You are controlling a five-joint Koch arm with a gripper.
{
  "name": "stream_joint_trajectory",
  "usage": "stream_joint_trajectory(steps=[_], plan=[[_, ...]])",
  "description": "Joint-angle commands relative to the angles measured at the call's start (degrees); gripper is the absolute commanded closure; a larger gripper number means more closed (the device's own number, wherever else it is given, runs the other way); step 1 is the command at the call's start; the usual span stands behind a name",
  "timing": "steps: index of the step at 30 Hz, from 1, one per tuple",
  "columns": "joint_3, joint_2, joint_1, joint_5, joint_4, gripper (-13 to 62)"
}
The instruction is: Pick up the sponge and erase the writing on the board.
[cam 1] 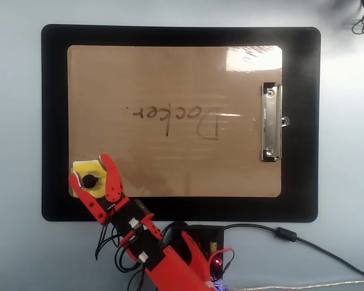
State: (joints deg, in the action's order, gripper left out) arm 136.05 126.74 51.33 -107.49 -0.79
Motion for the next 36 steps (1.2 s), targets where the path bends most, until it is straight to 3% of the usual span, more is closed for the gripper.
stream_joint_trajectory(steps=[1,4,7,13,23,36], plan=[[-1.0,0.8,3.3,-1.6,0.7,15.6],[-0.6,-2.6,7.4,-1.2,1.6,16.3],[-1.0,-13.5,10.8,-0.1,9.3,21.6],[2.3,-23.1,12.7,11.3,26.5,22.0],[9.4,-25.0,12.6,20.5,30.5,21.9],[11.9,-33.7,12.5,22.6,38.9,21.9]])
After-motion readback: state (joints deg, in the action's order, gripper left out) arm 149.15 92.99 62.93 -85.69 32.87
